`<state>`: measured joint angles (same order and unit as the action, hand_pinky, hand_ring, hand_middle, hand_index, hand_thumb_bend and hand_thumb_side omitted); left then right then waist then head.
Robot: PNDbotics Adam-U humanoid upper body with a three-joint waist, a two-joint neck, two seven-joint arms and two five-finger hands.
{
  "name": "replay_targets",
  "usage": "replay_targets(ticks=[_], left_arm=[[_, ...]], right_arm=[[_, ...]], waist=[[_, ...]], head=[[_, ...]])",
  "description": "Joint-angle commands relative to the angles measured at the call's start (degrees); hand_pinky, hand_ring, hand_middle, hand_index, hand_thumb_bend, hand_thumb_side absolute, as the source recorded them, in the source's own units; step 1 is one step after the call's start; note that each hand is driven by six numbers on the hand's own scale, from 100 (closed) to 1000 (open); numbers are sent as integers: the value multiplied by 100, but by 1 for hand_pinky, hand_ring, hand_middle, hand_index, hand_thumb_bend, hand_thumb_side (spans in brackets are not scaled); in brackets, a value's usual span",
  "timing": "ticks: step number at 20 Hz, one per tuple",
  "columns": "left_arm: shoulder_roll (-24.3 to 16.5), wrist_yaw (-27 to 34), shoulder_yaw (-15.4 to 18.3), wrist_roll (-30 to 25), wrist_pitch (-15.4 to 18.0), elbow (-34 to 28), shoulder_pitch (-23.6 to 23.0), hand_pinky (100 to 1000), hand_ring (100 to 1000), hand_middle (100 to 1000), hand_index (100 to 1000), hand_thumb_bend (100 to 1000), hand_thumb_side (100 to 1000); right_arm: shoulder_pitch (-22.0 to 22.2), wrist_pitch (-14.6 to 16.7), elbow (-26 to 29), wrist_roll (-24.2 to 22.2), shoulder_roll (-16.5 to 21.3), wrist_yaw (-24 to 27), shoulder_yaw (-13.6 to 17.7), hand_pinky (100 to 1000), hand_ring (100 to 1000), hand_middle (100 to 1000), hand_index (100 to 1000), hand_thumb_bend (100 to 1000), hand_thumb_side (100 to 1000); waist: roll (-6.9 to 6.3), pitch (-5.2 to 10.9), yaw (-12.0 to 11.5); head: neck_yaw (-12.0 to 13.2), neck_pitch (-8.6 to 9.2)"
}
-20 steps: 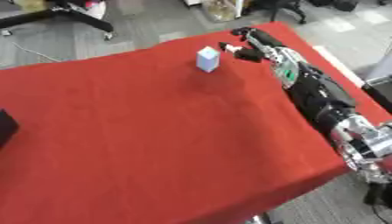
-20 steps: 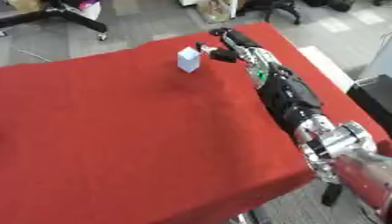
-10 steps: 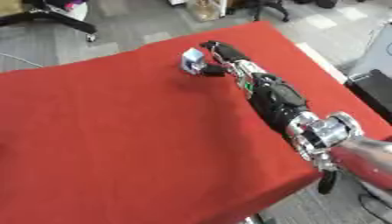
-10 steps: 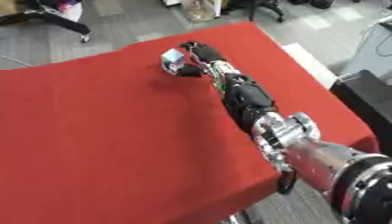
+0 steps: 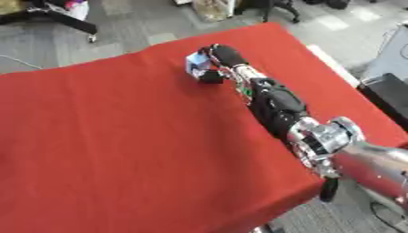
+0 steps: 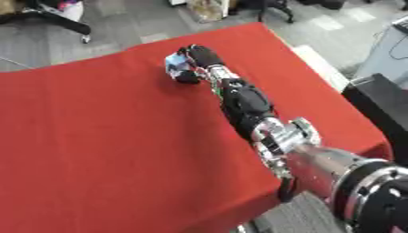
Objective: Pick up the objects with one hand, pass them to the other hand, and then place them into the box on the other side of the table.
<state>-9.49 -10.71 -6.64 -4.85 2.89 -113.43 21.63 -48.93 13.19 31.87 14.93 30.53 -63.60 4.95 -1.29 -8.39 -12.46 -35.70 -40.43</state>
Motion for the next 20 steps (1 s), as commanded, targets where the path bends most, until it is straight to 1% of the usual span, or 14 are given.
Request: replay_targets(ticks=[1, 2, 3, 4, 8, 11, 14, 15, 17, 20], left_arm=[[-18, -45, 10, 24, -13, -117, 27, 769, 592, 618, 808, 380, 889], [-15, -45, 9, 28, -18, -117, 18, 769, 591, 618, 809, 376, 894], [-11, -44, 5, 29, -26, -117, 7, 769, 591, 618, 809, 376, 895], [-9, -46, 3, 30, -34, -117, -3, 768, 590, 618, 809, 370, 902], [-2, -98, 2, 39, -87, -117, -56, 768, 588, 615, 808, 357, 917], [2, -210, -16, 28, -191, -117, -146, 767, 585, 614, 807, 344, 934], [7, -382, -49, 31, -350, -114, -250, 764, 582, 611, 806, 318, 943], [3, -443, -65, 54, -404, -77, -290, 760, 578, 607, 805, 293, 947], [-14, -554, -157, 117, -479, 34, -359, 759, 578, 610, 807, 275, 956], [-12, -805, -297, 225, -514, 253, -428, 758, 586, 620, 815, 227, 940]], right_arm=[[-36, -46, 62, 286, -1, -53, 32, 761, 578, 377, 634, 100, 688], [-23, -59, 66, 384, -8, -34, 38, 750, 556, 346, 588, 100, 660], [-9, -74, 74, 493, -12, -6, 43, 748, 553, 342, 583, 100, 656], [2, -86, 83, 595, -13, 26, 47, 736, 531, 315, 553, 100, 630], [48, -81, 259, 987, -20, 300, 53, 722, 500, 284, 522, 100, 610], [95, 39, 608, 1057, -29, 677, 2, 720, 491, 276, 512, 100, 614], [169, 118, 1122, 917, -37, 1229, -76, 719, 483, 271, 506, 100, 625], [198, 141, 1361, 846, -75, 1468, -114, 719, 481, 273, 505, 100, 635], [290, 175, 1940, 619, -157, 2106, -223, 719, 478, 275, 502, 100, 650], [463, 84, 2934, 169, -318, 3143, -432, 720, 476, 279, 502, 100, 681]], waist=[[11, 61, -5], [13, 64, 0], [15, 68, 6], [16, 72, 12], [20, 90, 54], [41, 117, 124], [76, 147, 211], [88, 162, 246], [109, 185, 314], [132, 205, 388]], head=[[-38, 80], [-37, 78], [-33, 73], [-32, 70], [-3, 63], [89, 30], [233, 11], [307, -3], [454, -17], [637, -16]])
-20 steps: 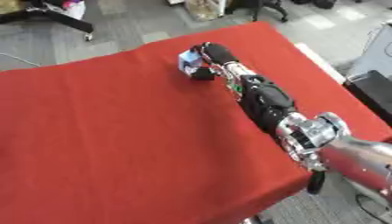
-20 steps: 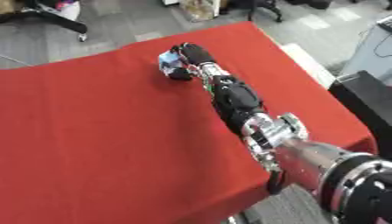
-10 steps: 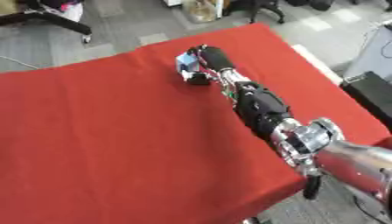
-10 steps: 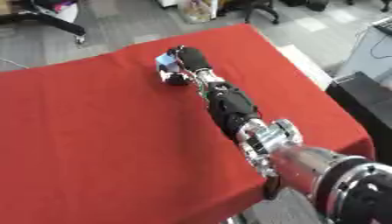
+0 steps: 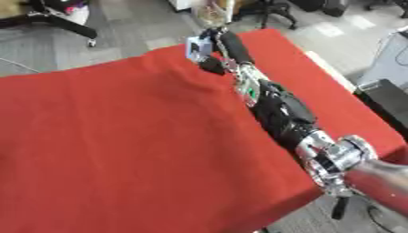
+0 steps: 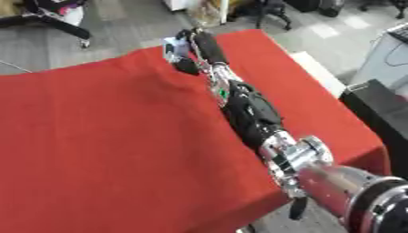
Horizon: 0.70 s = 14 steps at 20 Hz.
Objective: Pick up the objects with one hand, pass them to the other hand, and then place them into the box on the other side of the table.
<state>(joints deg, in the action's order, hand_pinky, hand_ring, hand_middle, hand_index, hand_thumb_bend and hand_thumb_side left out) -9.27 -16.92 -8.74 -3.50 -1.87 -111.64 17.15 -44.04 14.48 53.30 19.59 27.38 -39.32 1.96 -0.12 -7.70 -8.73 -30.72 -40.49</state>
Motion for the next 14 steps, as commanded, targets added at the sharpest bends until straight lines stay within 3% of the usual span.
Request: replay_targets(ticks=[1, 3, 5, 7, 8, 9, 11, 14], left_arm=[[-36, -325, -130, 167, -41, 168, 17, 760, 591, 625, 821, 225, 925], [-56, -662, -241, 318, 1, 341, 52, 765, 604, 640, 831, 242, 889], [-78, -1106, -402, 467, 87, 566, 159, 770, 615, 656, 842, 316, 852], [-70, -1624, -576, 630, 227, 791, 343, 781, 644, 694, 865, 436, 775], [-49, -1912, -655, 731, 322, 881, 447, 785, 669, 714, 875, 490, 732], [-17, -2219, -737, 845, 451, 951, 583, 792, 684, 736, 883, 564, 666], [57, -2777, -865, 1107, 693, 1050, 846, 801, 706, 753, 890, 665, 575], [183, -3246, -1037, 1462, 986, 1210, 1192, 803, 715, 759, 892, 732, 525]], right_arm=[[42, -114, 1172, -481, -82, 1088, -223, 719, 475, 281, 501, 100, 690], [163, -307, 1849, -841, -252, 1763, -391, 718, 473, 284, 500, 100, 711], [291, -554, 2497, -1211, -503, 2425, -578, 718, 473, 288, 501, 100, 725], [396, -820, 3019, -1532, -764, 2959, -742, 717, 473, 290, 499, 100, 736], [439, -950, 3225, -1672, -871, 3167, -817, 716, 472, 288, 499, 100, 690], [477, -1057, 3406, -1820, -973, 3336, -912, 717, 473, 290, 500, 100, 744], [550, -1218, 3617, -2063, -1135, 3523, -1071, 717, 471, 289, 498, 100, 751], [640, -1396, 3744, -2329, -1338, 3700, -1231, 716, 470, 290, 497, 100, 758]], waist=[[20, 141, 40], [27, 153, 81], [31, 166, 130], [38, 175, 178], [43, 180, 200], [50, 187, 220], [63, 196, 252], [74, 196, 294]], head=[[209, -4], [316, 18], [408, 64], [492, 108], [532, 122], [573, 136], [628, 168], [694, 217]])
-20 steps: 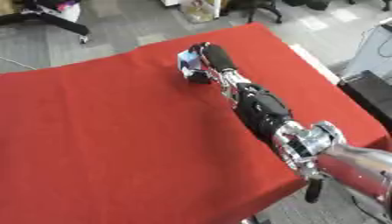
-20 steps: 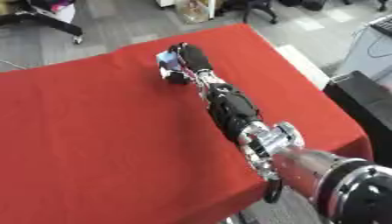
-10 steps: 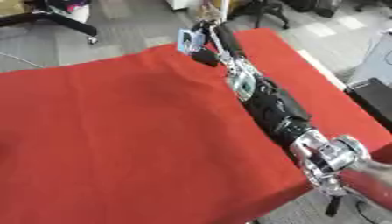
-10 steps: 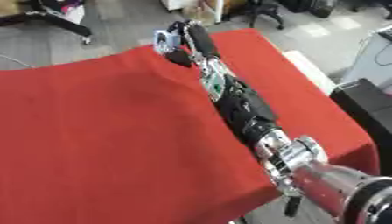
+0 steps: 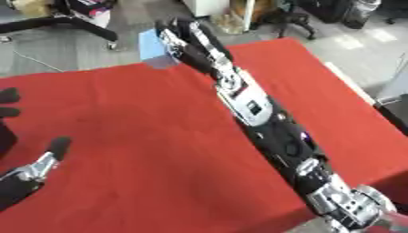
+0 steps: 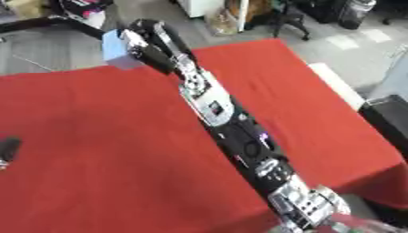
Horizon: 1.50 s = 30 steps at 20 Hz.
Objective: Pick up the objects with one hand, pass them to the other hand, and then place them into the box on the other side of the table.
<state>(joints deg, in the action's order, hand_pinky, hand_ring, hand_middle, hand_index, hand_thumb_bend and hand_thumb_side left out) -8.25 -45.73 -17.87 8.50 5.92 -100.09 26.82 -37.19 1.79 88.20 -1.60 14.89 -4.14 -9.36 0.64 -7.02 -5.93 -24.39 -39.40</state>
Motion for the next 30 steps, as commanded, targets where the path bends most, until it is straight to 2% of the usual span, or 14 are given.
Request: replay_targets(ticks=[1, 4, 9, 13, 22, 25, 30], left_arm=[[129, -419, -176, 337, 290, 118, 332, 804, 715, 760, 892, 737, 523], [271, -424, -253, 453, 425, 296, 531, 802, 710, 756, 891, 716, 530], [482, -268, -287, 506, 430, 492, 689, 797, 694, 740, 880, 661, 533], [552, -238, -299, 393, 293, 578, 739, 787, 671, 718, 868, 607, 551], [829, -277, -450, 168, -58, 790, 954, 781, 644, 693, 850, 573, 583], [897, -268, -532, 194, -122, 838, 985, 778, 636, 685, 844, 550, 595], [969, -268, -598, 245, -169, 906, 1009, 772, 626, 674, 836, 521, 601]], right_arm=[[-22, -163, 299, -288, -146, 232, -146, 717, 471, 291, 498, 100, 758], [24, -238, 430, -443, -251, 339, -227, 717, 471, 291, 498, 100, 760], [50, -311, 606, -605, -327, 458, -332, 718, 473, 293, 499, 100, 760], [58, -307, 714, -675, -340, 469, -387, 718, 473, 292, 498, 100, 755], [86, -350, 912, -820, -445, 547, -525, 718, 473, 292, 498, 100, 757], [91, -373, 907, -848, -463, 562, -541, 718, 473, 291, 498, 100, 758], [106, -389, 918, -896, -488, 551, -565, 718, 474, 292, 499, 100, 760]], waist=[[3, 123, 30], [13, 108, 67], [13, 92, 119], [12, 97, 143], [46, 92, 171], [53, 80, 187], [38, 66, 206]], head=[[80, 121], [119, 142], [151, 153], [174, 162], [327, 130], [540, 141], [1154, 235]])
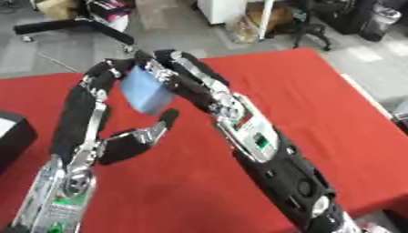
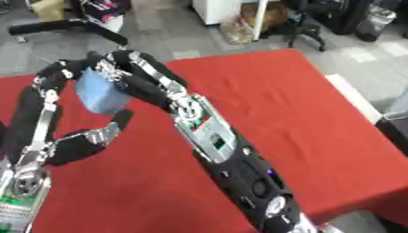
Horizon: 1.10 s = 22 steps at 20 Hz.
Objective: Pick up the objects with one hand, pass them to the other hand, and then place them into the box on the other side of the table.
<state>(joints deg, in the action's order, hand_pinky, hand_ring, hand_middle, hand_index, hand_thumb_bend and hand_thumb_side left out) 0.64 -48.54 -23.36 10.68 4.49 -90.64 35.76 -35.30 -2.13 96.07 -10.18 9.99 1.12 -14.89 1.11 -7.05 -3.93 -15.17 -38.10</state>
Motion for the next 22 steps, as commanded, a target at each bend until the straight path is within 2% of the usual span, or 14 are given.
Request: replay_targets(ticks=[1, 6, 9, 13, 19, 20, 22], left_arm=[[91, 14, -53, 40, -31, -32, 119, 771, 623, 670, 834, 514, 600], [147, 52, -74, 111, -57, 4, 139, 755, 584, 627, 804, 428, 617], [163, 91, -84, 150, -73, 20, 146, 726, 534, 579, 767, 333, 619], [174, 171, -88, 260, -100, 19, 151, 644, 441, 486, 686, 102, 607], [168, 358, -82, 496, -124, 40, 135, 572, 373, 424, 621, 100, 631], [158, 395, -78, 532, -113, 38, 125, 549, 352, 403, 598, 100, 627], [121, 470, -61, 619, -89, 22, 91, 551, 350, 400, 595, 100, 636]], right_arm=[[-79, -3, 135, -45, -2, 25, -16, 718, 473, 291, 498, 100, 759], [-74, -19, 148, -71, -10, 24, -30, 718, 474, 292, 498, 100, 759], [-70, -18, 151, -84, -13, 22, -36, 718, 474, 292, 499, 100, 761], [-64, -13, 152, -89, -18, 13, -36, 719, 474, 293, 500, 100, 764], [-49, 5, 159, -105, -20, 33, -33, 726, 481, 310, 523, 100, 790], [-49, 21, 166, -144, -22, 62, -45, 742, 501, 340, 583, 100, 841], [-53, 104, 196, -312, -11, 143, -56, 755, 525, 389, 646, 100, 904]], waist=[[-10, 68, 8], [-5, 68, 18], [0, 70, 21], [7, 73, 28], [23, 78, 34], [27, 78, 33], [34, 80, 36]], head=[[300, 111], [370, 104], [326, 89], [246, 67], [63, 28], [17, 31], [-65, 44]])
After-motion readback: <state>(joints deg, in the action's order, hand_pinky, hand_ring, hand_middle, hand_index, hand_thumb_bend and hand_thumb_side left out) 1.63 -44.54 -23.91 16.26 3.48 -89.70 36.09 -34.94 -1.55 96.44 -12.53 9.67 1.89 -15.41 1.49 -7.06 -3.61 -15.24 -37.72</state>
